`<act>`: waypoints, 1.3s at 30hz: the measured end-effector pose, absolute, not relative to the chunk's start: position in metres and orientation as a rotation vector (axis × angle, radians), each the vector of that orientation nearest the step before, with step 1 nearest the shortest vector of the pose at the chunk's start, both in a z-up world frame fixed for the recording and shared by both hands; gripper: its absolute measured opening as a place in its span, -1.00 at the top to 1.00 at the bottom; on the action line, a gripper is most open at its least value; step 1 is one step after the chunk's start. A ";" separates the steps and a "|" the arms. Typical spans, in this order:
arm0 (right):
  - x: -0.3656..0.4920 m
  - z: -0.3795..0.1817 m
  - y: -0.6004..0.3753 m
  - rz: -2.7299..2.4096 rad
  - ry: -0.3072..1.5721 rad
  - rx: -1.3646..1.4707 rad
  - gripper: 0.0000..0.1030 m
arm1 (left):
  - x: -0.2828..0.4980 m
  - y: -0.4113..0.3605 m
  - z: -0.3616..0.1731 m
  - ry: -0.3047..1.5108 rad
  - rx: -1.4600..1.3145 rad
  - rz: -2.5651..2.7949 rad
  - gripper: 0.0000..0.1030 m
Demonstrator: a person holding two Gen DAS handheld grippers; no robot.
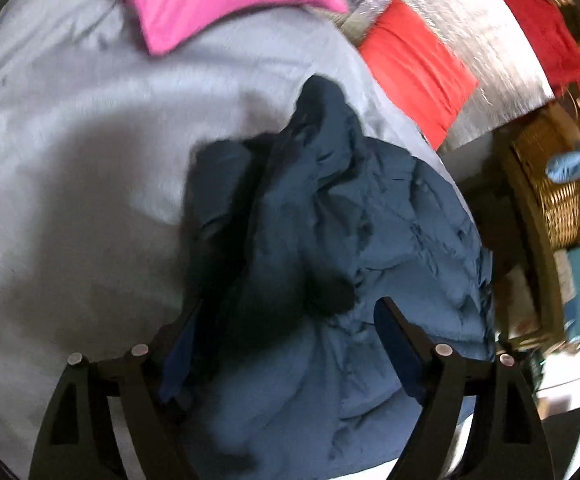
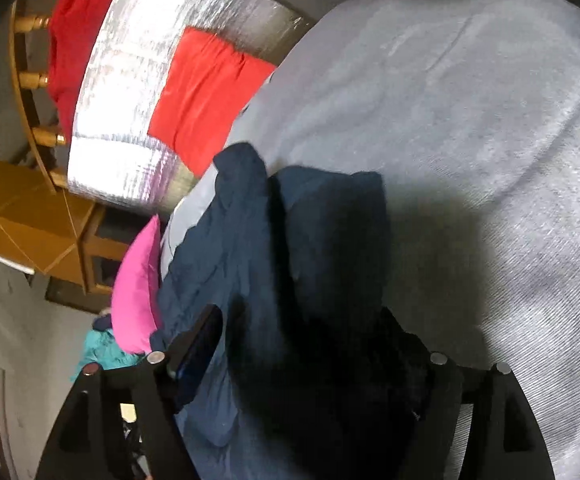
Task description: Fold large clothes
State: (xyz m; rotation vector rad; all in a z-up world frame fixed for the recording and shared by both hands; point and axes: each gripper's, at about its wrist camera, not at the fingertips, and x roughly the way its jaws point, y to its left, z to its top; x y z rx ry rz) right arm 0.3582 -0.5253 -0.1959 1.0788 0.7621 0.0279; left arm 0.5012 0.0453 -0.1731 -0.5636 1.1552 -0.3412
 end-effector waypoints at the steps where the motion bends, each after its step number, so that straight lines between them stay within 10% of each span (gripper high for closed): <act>1: 0.358 -0.197 -0.527 0.027 0.766 1.082 -0.56 | 0.502 0.045 -0.176 1.166 -0.574 -0.348 -0.65; 9: 0.372 -0.219 -0.514 0.072 0.829 1.113 -0.62 | 0.502 0.043 -0.184 1.163 -0.627 -0.393 -0.65; 13: 0.375 -0.206 -0.495 0.104 0.812 1.029 -0.35 | 0.500 0.047 -0.177 1.130 -0.655 -0.397 0.00; 39: 0.248 -0.164 -0.446 0.133 0.668 1.117 -0.71 | 0.357 0.049 -0.179 1.100 -0.741 -0.326 -0.50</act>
